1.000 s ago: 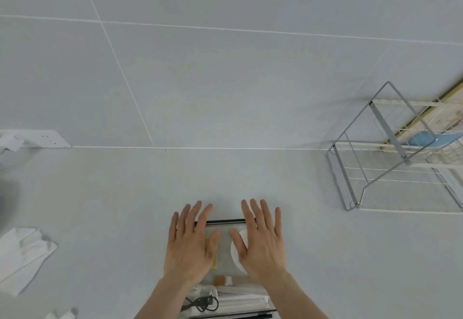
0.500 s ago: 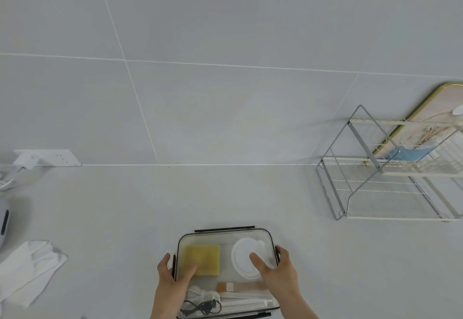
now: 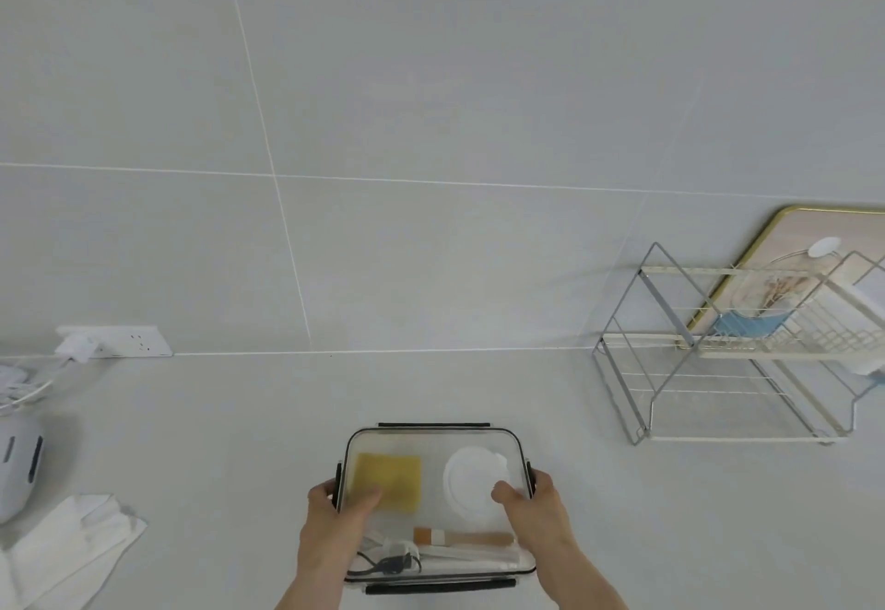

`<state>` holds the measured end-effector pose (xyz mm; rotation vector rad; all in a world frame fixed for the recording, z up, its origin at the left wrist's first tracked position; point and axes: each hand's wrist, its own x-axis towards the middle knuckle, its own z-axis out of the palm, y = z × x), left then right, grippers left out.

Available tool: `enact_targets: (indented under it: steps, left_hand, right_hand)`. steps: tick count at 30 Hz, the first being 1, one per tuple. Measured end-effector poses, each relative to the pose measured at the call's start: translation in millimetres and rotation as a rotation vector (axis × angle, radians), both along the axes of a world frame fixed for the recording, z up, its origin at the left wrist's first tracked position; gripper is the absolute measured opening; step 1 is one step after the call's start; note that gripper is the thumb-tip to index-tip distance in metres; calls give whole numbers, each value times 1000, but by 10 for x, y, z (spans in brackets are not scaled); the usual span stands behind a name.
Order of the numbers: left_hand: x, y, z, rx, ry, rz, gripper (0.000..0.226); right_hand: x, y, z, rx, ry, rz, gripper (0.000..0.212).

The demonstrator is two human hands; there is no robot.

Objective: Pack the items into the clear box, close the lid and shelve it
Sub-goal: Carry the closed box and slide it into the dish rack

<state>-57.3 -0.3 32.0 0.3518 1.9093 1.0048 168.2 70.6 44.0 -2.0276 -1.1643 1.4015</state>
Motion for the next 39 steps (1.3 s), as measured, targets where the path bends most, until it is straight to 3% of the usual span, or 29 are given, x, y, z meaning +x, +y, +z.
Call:
enact_targets:
  steps: [11, 18, 22, 30, 39]
  left_hand:
    - [-330, 279, 887, 293, -29, -12, 39]
    - [-293, 433, 1143, 420, -100, -64, 39]
    - [-129, 588, 1353, 474, -152, -140, 41]
    - [634, 944, 1814, 554, -212, -321, 41]
    - [2120, 1313, 1970, 559, -209, -542, 43]
  right_hand:
    - [-182, 163, 918, 227, 163, -105, 54]
    - [-95, 211, 1316, 337, 221, -171, 38]
    - [86, 222, 1507, 386, 215, -247, 43]
    - [847, 94, 1849, 489, 205, -406, 40]
    - [2298, 173, 1925, 552, 150, -596, 35]
